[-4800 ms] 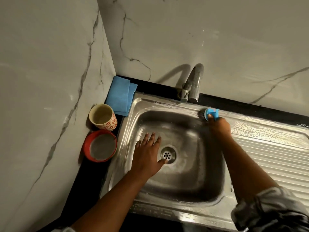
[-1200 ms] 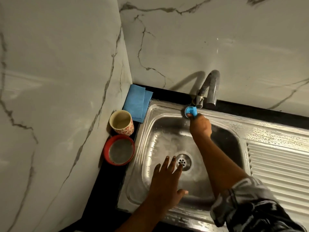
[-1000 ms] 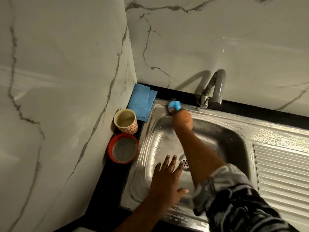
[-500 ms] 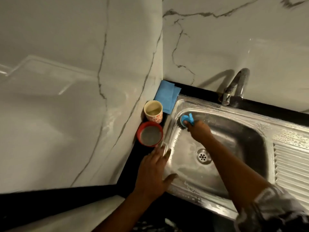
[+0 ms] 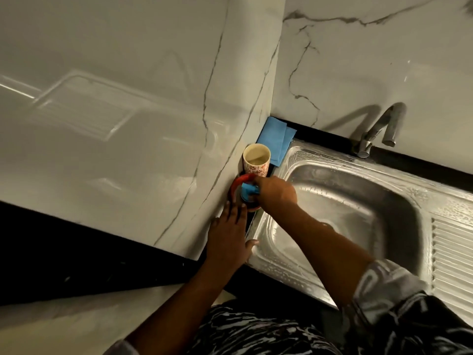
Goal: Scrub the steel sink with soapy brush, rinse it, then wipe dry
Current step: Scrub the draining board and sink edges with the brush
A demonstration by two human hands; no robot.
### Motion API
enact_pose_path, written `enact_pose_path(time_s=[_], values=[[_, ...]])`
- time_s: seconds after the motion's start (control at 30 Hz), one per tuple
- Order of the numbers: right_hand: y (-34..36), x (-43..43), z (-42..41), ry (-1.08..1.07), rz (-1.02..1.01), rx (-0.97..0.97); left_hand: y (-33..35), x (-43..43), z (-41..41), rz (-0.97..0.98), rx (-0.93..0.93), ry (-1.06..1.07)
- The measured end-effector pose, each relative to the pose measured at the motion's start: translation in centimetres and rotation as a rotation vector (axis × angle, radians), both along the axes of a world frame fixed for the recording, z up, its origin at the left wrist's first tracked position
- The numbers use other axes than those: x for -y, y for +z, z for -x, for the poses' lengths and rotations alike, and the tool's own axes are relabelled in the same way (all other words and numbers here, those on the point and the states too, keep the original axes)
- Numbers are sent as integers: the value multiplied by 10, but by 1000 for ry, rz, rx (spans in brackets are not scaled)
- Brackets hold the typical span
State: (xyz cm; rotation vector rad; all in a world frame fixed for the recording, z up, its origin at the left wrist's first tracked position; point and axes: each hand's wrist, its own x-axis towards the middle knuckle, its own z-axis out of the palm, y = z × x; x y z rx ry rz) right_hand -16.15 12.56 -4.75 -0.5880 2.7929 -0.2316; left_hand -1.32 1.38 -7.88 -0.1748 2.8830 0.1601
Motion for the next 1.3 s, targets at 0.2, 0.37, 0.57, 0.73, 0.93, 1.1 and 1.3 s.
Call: enact_pose_path(time_s=[0.2, 0.37, 0.57, 0.73, 0.93, 1.1, 1.3], values=[[-14, 11, -6, -33, 35, 11, 3, -5, -6, 26, 9, 6], [-13, 0, 2, -140, 196, 45, 8, -6, -4, 50, 15, 3], [-10, -62, -25, -449, 530, -22, 11, -1, 10, 34, -132, -2], [-44, -102, -83, -477, 412, 79, 9, 9, 33, 0, -252, -65], [-76, -73, -117, -394, 358, 159, 2, 14, 40, -5, -316, -85], [-82, -60, -54, -495, 279, 114, 5, 16, 20, -54, -389, -56], [-64, -66, -4, -439, 289, 105, 14, 15, -1, -49, -399, -17]])
